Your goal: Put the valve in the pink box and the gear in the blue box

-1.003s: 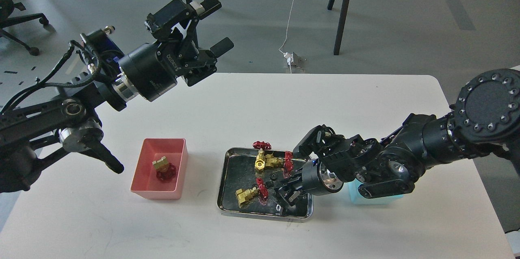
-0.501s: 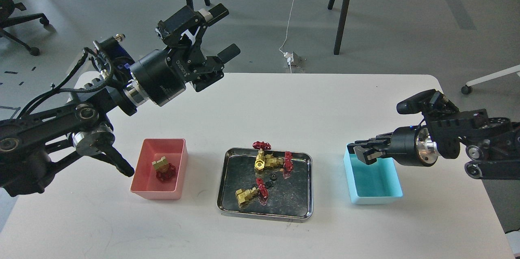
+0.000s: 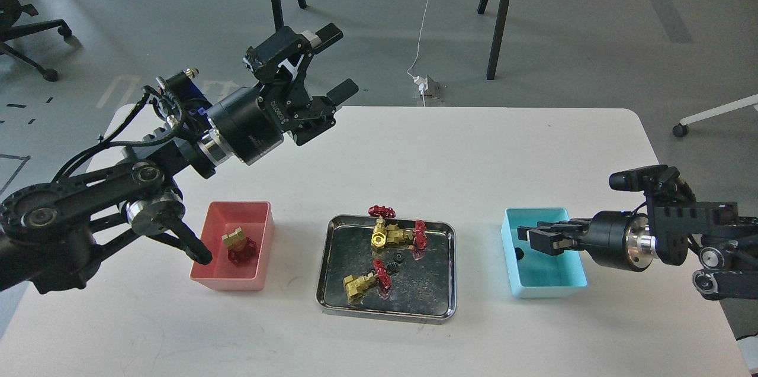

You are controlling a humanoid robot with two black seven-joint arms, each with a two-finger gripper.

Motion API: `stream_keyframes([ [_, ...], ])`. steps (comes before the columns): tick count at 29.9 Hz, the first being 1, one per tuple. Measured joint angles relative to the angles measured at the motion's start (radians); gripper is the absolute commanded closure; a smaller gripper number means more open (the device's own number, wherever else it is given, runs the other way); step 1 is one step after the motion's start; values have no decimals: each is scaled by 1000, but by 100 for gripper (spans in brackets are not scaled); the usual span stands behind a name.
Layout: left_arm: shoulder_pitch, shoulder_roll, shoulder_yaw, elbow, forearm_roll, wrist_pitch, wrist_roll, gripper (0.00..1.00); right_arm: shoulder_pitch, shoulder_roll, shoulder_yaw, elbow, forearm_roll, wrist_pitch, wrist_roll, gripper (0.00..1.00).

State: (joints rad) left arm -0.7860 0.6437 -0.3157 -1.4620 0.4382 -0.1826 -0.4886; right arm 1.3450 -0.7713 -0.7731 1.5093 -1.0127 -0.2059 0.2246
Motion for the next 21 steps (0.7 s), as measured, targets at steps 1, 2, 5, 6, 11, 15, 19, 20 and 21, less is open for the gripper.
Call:
stream_keyframes([
  [1,0,1,0,0,0,0,0,2,-1,-1,3,0,0,1,0,0],
  [2,0,3,-1,1,-2,0,0,2,-1,-2,8,0,1,1,0,0],
  [5,0,8,-5,15,-9,-2,0,2,7,-14,69,-1,7,-2,0,0],
  [6,0,8,-15,27,-13,-5,0,2,7,-24,122,-2,26,-4,-1,0],
  [11,0,0,-151,149,-124,-100,0,2,-3,-41,475,-6,429,9,-2,0],
  [15,-2,-8,-268,305,-267,-264,0,1,-27,-26,758,-49,853,103,12,0],
  [19,-10,-33,-326,475,-363,-303,0,1,-120,24,981,-134,1124,349,84,0],
  [20,-11,-42,-331,507,-377,-304,0,1,-149,40,1017,-163,1146,417,106,0],
  [21,-11,-54,-335,537,-389,-305,0,1,-184,61,1052,-201,1162,494,128,0],
])
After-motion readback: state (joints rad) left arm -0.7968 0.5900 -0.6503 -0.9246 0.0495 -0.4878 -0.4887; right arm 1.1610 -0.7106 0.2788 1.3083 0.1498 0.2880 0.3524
